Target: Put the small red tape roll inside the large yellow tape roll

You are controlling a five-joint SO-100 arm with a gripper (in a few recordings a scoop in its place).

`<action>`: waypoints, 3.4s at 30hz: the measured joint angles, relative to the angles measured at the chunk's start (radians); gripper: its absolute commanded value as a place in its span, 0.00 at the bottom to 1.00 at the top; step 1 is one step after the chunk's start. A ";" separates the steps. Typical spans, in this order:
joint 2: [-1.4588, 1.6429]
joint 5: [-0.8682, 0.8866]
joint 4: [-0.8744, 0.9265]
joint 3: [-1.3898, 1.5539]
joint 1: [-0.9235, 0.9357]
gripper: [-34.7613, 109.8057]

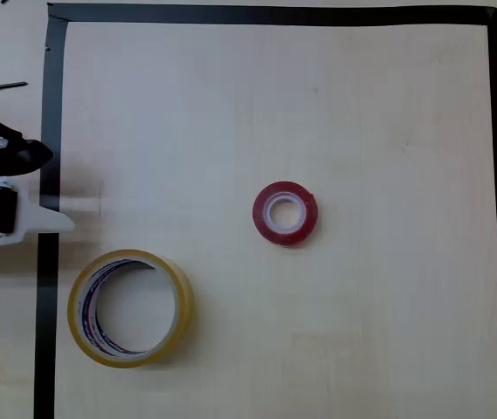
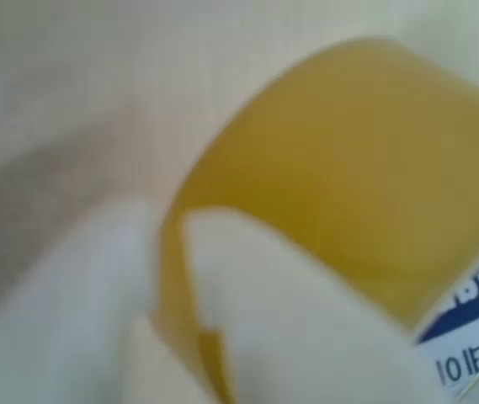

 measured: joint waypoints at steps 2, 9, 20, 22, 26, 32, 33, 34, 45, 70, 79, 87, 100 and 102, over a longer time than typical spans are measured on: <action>0.006 0.002 0.000 0.000 -0.005 0.24; 0.008 0.015 0.107 -0.161 -0.106 0.24; -0.537 0.015 0.071 -0.607 -0.114 0.24; -0.742 0.015 0.063 -0.756 -0.130 0.24; -1.181 0.015 0.063 -1.086 -0.158 0.24; -1.666 0.015 0.015 -1.411 -0.218 0.35; -1.707 0.015 -0.002 -1.439 -0.224 0.36; -1.741 0.015 -0.012 -1.463 -0.230 0.36; -2.137 0.009 -0.005 -1.782 -0.175 0.39; -2.381 -0.028 0.077 -2.040 -0.080 0.40; -2.491 -0.028 0.077 -2.077 -0.037 0.40; -2.513 -0.028 0.091 -2.111 -0.035 0.24; -2.520 -0.028 0.156 -2.146 -0.037 0.24; -2.522 -0.028 0.229 -2.171 -0.038 0.24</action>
